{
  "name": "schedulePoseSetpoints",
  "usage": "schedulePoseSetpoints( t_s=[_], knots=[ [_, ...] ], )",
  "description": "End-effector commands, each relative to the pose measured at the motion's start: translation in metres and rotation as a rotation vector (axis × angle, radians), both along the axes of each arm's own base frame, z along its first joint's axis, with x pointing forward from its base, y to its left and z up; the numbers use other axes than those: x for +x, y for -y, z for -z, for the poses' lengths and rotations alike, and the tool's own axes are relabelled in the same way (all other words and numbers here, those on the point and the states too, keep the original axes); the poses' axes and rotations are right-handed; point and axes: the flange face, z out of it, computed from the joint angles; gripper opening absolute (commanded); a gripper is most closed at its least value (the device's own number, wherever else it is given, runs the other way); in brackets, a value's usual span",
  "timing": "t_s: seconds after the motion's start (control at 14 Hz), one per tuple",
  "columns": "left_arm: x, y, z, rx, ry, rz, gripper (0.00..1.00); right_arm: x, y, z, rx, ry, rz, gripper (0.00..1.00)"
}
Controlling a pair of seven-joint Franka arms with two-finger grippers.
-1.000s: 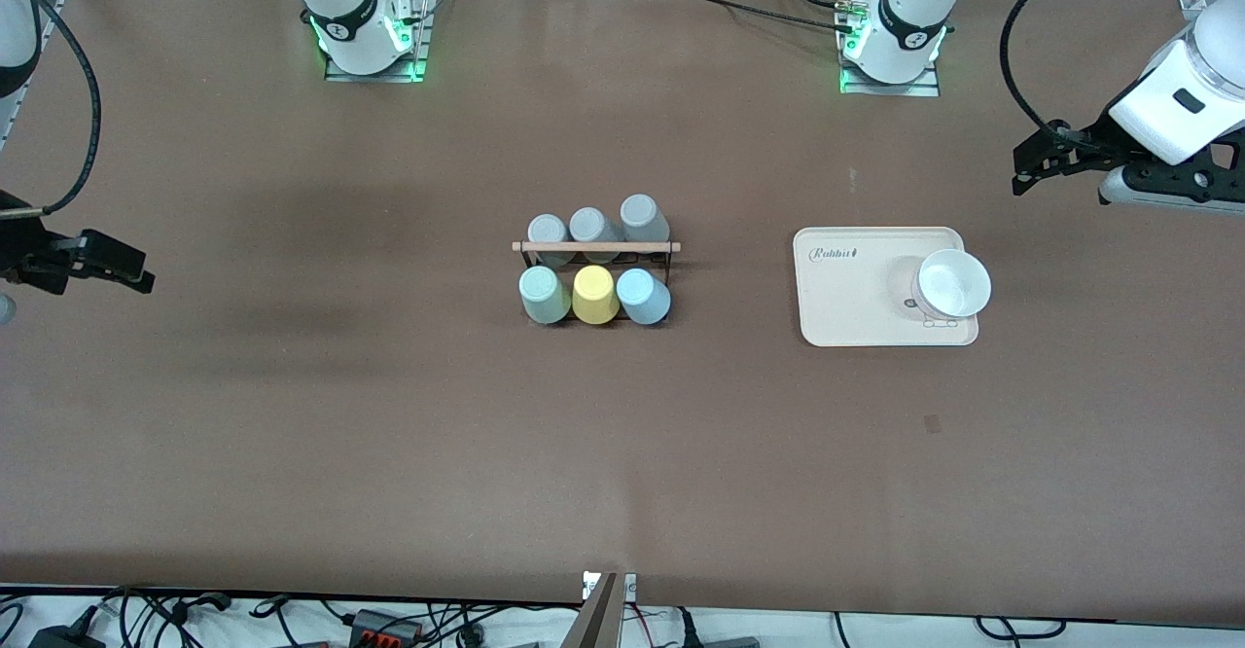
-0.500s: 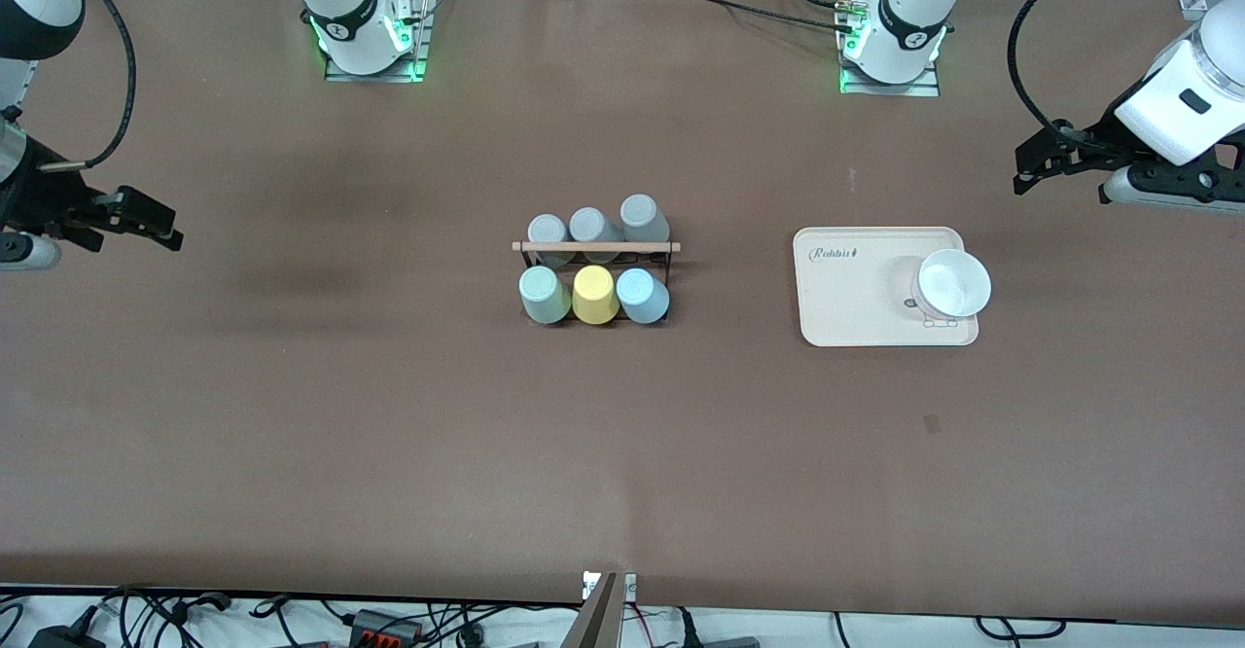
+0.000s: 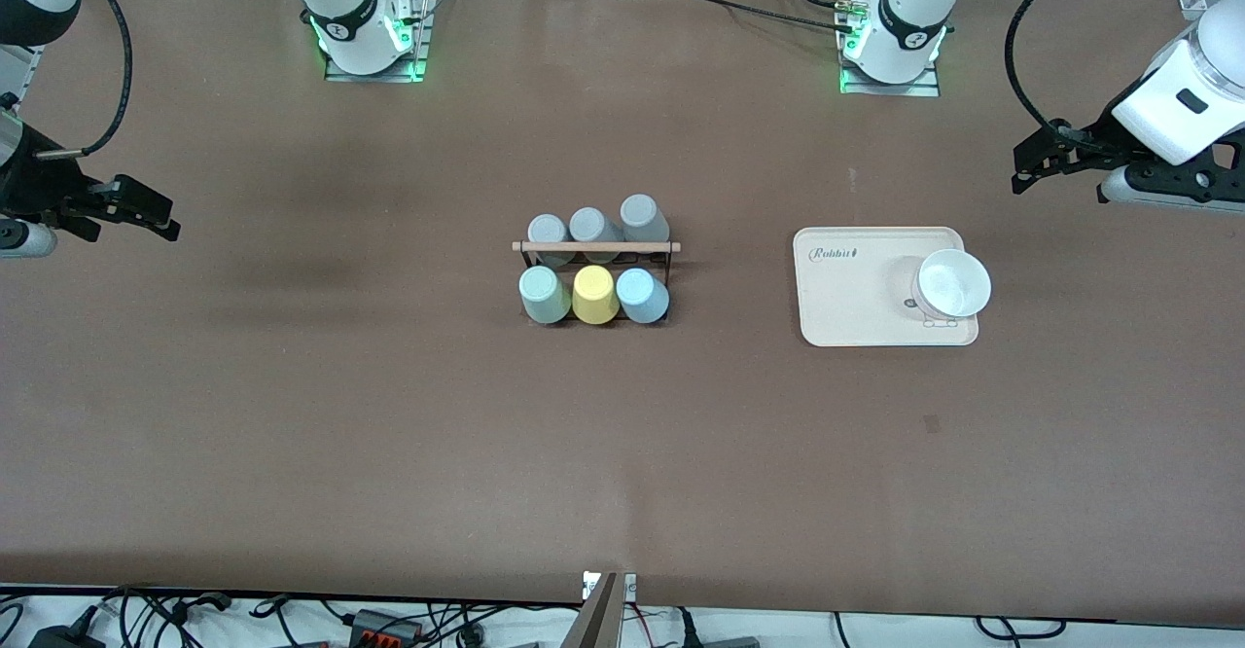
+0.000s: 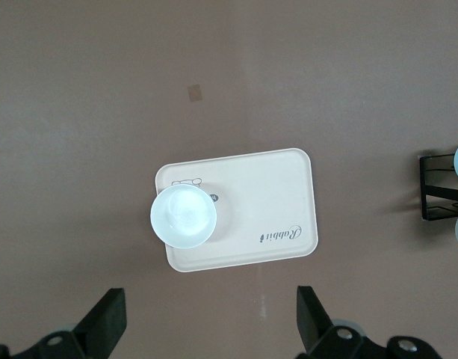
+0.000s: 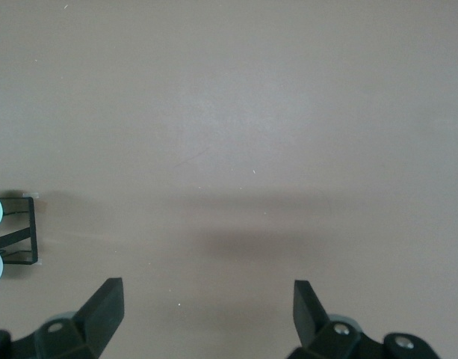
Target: Hang scattered cups on rack with three cups
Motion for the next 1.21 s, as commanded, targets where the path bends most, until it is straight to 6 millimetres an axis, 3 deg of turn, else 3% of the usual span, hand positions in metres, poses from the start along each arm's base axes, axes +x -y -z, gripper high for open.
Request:
schedulePoseSetpoints(
  t_s=[0.0, 0.71, 1.14],
  knots=[
    [-0.001, 0.0, -0.004, -0.02, -0.006, 0.012, 1.0, -0.01, -0.001, -0.01, -0.012, 0.009, -0.008, 1.0],
    [-0.002, 0.002, -0.007, -0.017, -0.004, 0.013, 1.0, -0.015, 0.006, -0.017, -0.008, 0.017, 0.009, 1.0],
    [-0.002, 0.002, -0.007, -0.017, -0.004, 0.013, 1.0, -0.021, 0.001, -0.023, -0.009, 0.009, -0.001, 1.0]
  ],
)
